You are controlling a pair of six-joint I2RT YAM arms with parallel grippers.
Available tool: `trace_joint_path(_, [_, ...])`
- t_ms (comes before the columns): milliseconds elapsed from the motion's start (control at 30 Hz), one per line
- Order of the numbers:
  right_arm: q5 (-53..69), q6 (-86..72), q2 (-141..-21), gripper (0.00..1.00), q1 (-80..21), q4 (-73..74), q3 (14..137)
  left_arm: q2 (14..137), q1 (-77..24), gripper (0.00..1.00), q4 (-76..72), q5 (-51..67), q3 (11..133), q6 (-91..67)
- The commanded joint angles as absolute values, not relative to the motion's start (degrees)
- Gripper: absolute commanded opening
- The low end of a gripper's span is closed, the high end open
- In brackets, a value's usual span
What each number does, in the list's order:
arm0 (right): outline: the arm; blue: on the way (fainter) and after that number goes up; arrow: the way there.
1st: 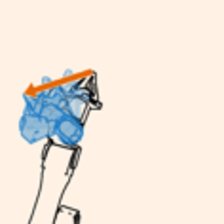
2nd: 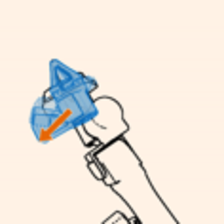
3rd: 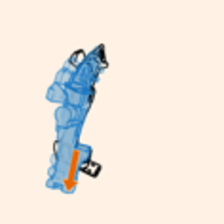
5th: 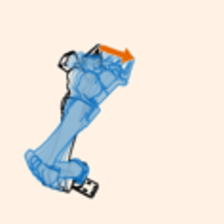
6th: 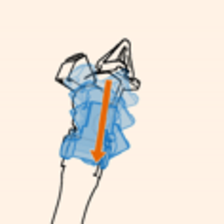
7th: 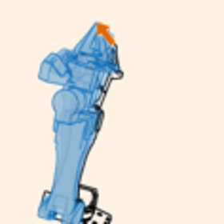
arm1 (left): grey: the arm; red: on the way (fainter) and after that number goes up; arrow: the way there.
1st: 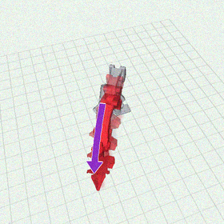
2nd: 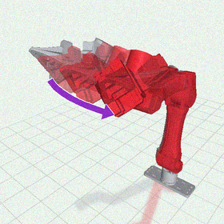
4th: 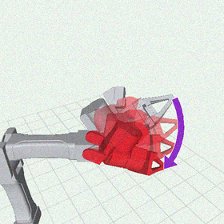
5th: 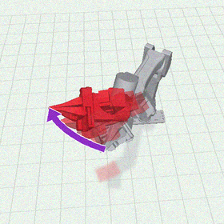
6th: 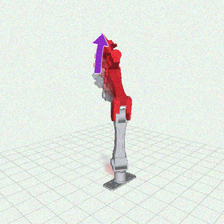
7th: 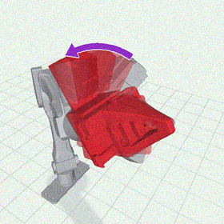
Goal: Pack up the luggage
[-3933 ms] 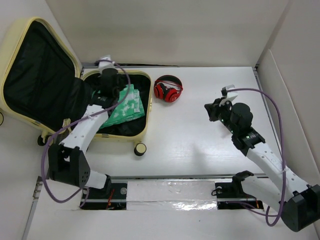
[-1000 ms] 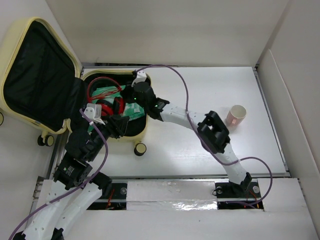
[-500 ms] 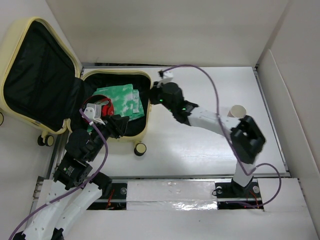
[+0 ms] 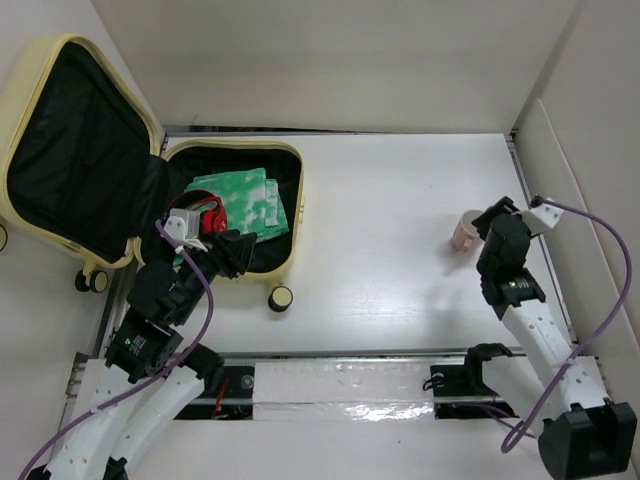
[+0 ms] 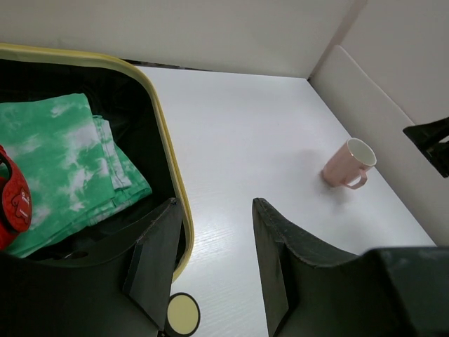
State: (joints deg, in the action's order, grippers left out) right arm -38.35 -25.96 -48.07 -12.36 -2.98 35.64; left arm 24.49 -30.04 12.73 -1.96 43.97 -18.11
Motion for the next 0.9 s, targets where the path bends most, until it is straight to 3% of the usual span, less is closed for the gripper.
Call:
trace_joint_path(0, [-39.23, -26.64, -47.63, 0.62, -5.65, 1.76, 32.70, 23.82, -30.32, 0.41, 10.46, -1.32, 45.00, -18.28])
trace_joint_path(233, [-27.00, -25.14, -58.51, 0.66, 5.53, -2.37, 32.96, 23.38, -30.32, 0.42, 10.55, -1.58, 45.00, -18.37])
trace_joint_path(600, [-17.85, -21.80, -68.11, 0.59, 7.29, -3.87, 38.32, 23.29, -30.32, 0.42, 10.63, -1.41, 45.00, -18.46])
trace_joint_path(700, [-15.66, -21.45, -68.73, 0.40, 8.43, -4.31, 38.23, 23.12, -30.32, 0.42, 10.72, -1.49, 45.00, -18.46])
trace_joint_path(733, [-14.86, -21.27, -69.17, 0.29, 8.44, -4.39, 38.23, 23.12, -30.32, 0.42, 10.64, -1.49, 45.00, -18.46])
trace_joint_path(800, [-12.15, -20.92, -70.48, 0.15, 9.49, -4.48, 38.49, 23.12, -30.32, 0.42, 10.64, -1.49, 45.00, -18.46])
trace_joint_path(833, [-11.00, -20.74, -70.92, 0.00, 9.49, -4.48, 38.58, 23.03, -30.32, 0.42, 10.63, -1.49, 45.00, -18.46])
trace_joint_path(867, [-9.86, -20.57, -71.10, 0.00, 9.49, -4.31, 38.67, 23.03, -30.32, 0.42, 10.63, -1.49, 45.00, -18.46])
